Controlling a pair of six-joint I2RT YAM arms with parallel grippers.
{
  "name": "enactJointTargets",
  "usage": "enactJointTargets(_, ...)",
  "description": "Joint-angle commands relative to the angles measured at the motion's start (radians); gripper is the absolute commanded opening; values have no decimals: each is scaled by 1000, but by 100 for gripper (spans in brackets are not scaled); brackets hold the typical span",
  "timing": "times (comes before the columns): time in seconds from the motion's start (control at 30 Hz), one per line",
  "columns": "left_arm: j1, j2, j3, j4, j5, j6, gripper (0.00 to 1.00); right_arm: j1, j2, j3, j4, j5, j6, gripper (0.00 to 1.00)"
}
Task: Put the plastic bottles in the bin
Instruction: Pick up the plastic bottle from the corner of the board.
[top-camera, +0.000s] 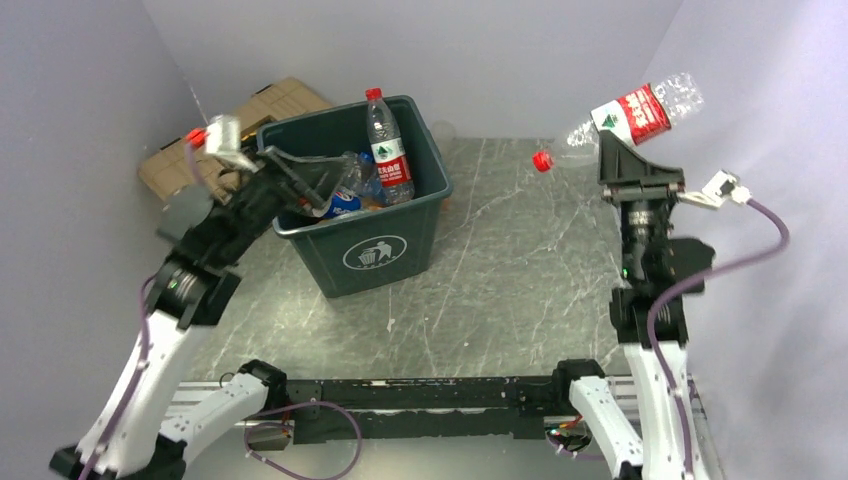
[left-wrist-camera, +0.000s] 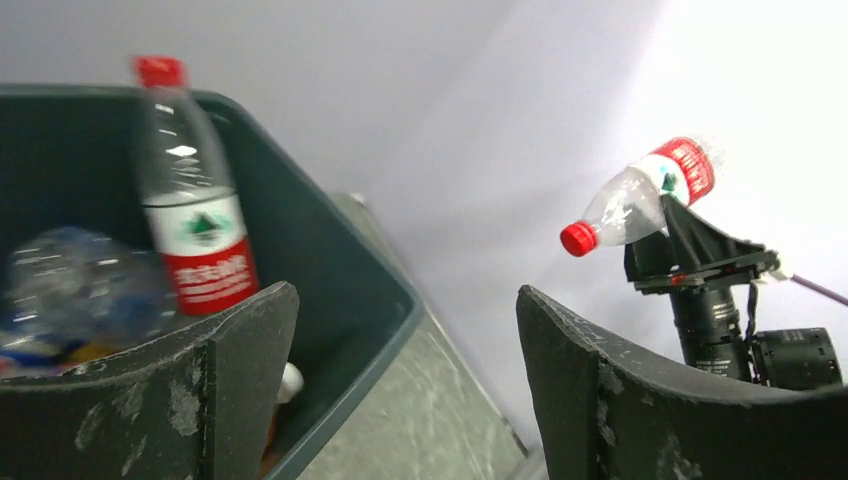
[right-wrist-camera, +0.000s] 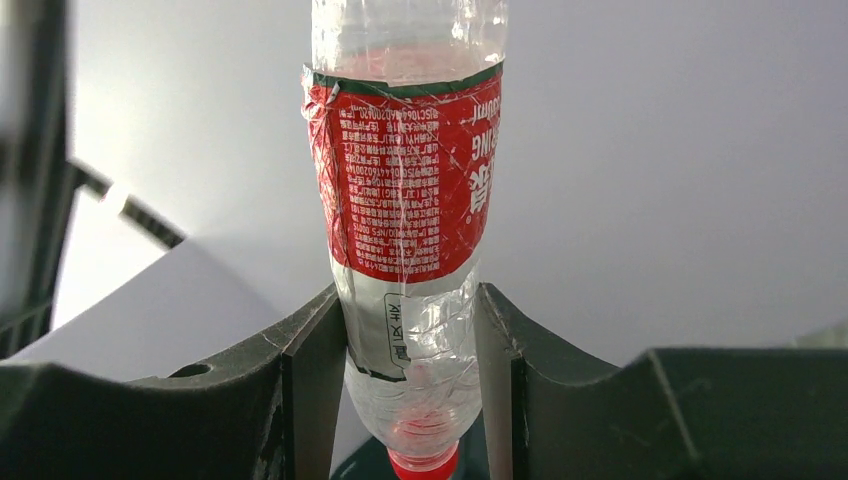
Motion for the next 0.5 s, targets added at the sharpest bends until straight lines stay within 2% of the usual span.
enactJointTargets(0.0,-5,148,18,269,388,-145,86,3,-157,-24,-60,-154,-74,41)
enactJointTargets(0.17,-108,217,-19,504,411,-160,90,5,-303,-92,-28,-290,-61,41)
enactJointTargets(0.37,-245,301,-7,624,465,-100,90,24,-397,-162,23,-362,5,40)
enactJointTargets(0.47,-285,329,-24,687,477,-98,90,25,-423,-214,119,-392,77,40)
